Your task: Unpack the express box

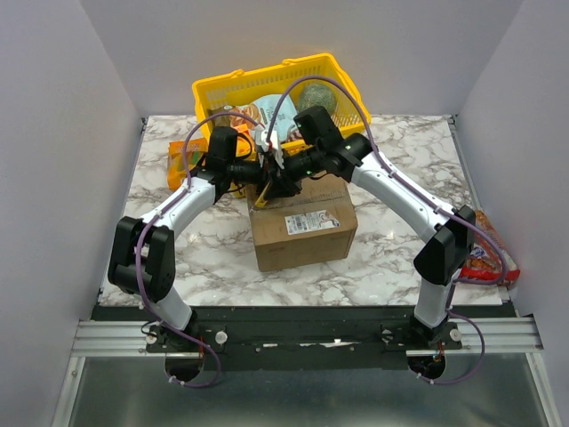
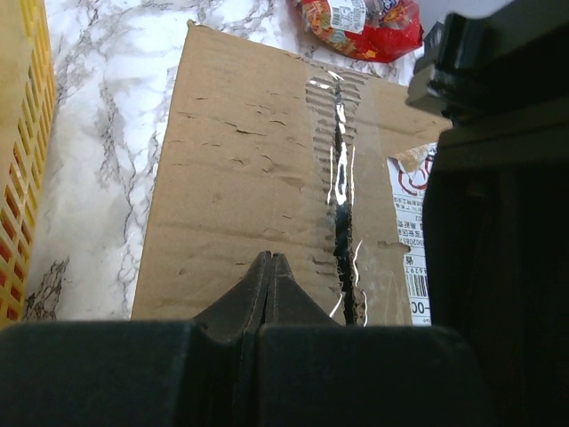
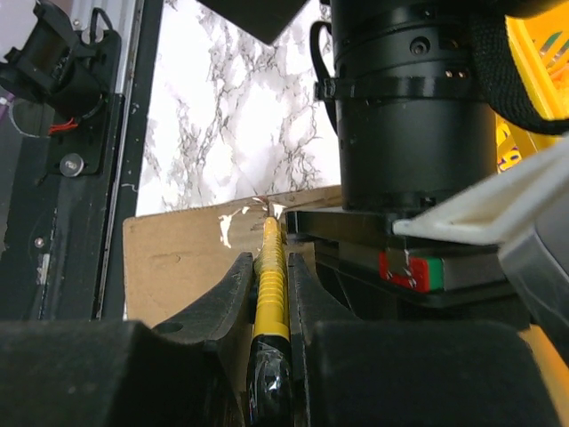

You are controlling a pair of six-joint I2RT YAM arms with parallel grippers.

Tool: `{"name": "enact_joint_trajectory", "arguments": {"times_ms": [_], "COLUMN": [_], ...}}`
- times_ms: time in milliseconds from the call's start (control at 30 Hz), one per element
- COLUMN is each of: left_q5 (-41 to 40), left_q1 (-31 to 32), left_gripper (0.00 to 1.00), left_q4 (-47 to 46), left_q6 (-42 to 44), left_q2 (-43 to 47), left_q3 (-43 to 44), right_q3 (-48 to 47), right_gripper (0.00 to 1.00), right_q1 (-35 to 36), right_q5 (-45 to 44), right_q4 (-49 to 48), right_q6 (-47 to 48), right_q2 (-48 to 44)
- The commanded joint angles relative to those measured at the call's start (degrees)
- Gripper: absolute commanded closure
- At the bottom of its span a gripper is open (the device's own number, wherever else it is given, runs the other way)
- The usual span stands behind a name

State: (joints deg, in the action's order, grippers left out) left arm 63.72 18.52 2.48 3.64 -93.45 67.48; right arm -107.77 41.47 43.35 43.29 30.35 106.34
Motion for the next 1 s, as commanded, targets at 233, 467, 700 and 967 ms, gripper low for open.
{"name": "enact_joint_trajectory", "arguments": {"times_ms": [233, 467, 700, 967], "left_q5": [-0.1, -0.1, -0.2, -0.5], "left_q1": [0.4, 0.4, 0.3, 0.4], "left_gripper": [1.00, 1.00, 1.00, 1.00], "left_q4": [5.7, 5.9, 6.3, 6.7], "left_q6": [2.2, 2.4, 2.9, 3.2], "left_q2": [-1.6, -1.6, -1.5, -1.5], "left_q3": [0.1, 0.2, 0.2, 0.1], "right_q3": [1.1, 0.8, 1.6, 3.7], "right_gripper": [1.00, 1.00, 1.00, 1.00], "right_q1": [-3.6, -4.3, -4.8, -4.7], "right_q5": [-3.1, -3.4, -3.4, -4.0], "right_q4": [1.8, 2.4, 3.7, 4.4], "right_q6": [1.3, 1.7, 2.6, 3.8], "right_q2": [-2.3, -2.6, -4.0, -6.2]}}
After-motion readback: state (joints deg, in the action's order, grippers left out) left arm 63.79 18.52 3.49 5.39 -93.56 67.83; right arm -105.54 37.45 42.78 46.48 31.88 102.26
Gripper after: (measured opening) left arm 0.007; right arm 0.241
